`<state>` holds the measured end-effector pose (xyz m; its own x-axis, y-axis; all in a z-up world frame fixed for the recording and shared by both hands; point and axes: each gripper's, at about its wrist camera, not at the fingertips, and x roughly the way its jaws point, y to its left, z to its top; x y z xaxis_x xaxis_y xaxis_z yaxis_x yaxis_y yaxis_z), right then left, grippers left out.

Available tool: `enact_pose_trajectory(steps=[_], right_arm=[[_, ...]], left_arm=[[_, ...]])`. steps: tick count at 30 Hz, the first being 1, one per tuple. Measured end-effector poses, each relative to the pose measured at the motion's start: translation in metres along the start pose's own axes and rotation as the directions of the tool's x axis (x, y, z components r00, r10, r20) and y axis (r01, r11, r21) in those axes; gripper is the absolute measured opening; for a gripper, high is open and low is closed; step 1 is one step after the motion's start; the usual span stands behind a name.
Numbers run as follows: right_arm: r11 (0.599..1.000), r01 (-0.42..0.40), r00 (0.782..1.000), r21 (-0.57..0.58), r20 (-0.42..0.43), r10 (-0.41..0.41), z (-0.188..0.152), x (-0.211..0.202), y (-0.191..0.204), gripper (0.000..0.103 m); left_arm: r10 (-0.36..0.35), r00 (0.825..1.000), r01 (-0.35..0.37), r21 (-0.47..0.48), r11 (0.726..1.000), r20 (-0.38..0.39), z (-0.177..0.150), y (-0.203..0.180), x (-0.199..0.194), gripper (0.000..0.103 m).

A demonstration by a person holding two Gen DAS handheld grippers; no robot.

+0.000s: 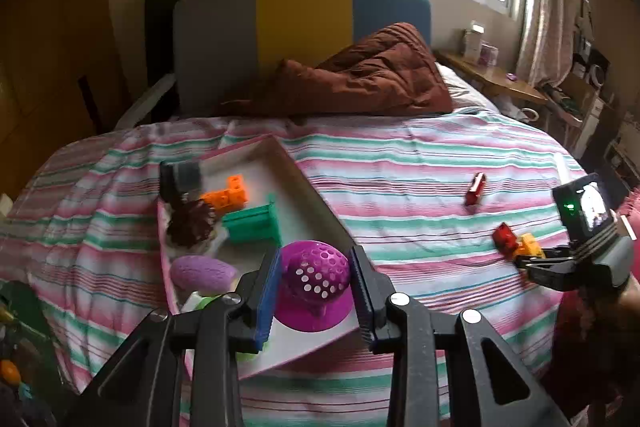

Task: Organize rigid objects
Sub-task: 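Carry the magenta suction toy into the tray and open the left tool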

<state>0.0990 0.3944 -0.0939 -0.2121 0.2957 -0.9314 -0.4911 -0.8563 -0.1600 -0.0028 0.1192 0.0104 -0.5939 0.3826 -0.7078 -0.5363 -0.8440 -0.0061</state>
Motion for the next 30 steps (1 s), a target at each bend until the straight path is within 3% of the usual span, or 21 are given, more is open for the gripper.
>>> enact_pose_trajectory(steps=[7, 17, 19, 22, 30], right_arm=[[1.0, 0.0, 1.0, -0.003, 0.005, 0.0, 0.003, 0.001, 0.006, 0.027], [1.0, -0.003, 1.0, -0.004, 0.018, 0.003, 0.007, 0.006, 0.005, 0.027], [1.0, -0.005, 1.0, -0.002, 0.019, 0.005, 0.008, 0.007, 0.004, 0.027], [1.0, -0.011, 1.0, 0.003, 0.02, 0.011, 0.009, 0.008, 0.003, 0.027], [1.0, -0.021, 1.0, 0.011, 0.022, 0.021, 0.012, 0.01, 0.001, 0.027]], left_arm=[[0.044, 0.999, -0.045, -0.054, 0.998, -0.021, -0.004, 0.028, 0.007, 0.034], [0.003, 0.999, -0.016, -0.248, 0.969, -0.05, 0.001, 0.086, 0.02, 0.034], [0.007, 0.999, -0.02, -0.244, 0.97, -0.051, 0.004, 0.085, 0.024, 0.034], [-0.052, 0.997, 0.035, -0.249, 0.968, -0.063, 0.004, 0.078, 0.031, 0.034], [-0.112, 0.987, 0.093, -0.153, 0.984, -0.118, 0.012, 0.035, 0.068, 0.034]])
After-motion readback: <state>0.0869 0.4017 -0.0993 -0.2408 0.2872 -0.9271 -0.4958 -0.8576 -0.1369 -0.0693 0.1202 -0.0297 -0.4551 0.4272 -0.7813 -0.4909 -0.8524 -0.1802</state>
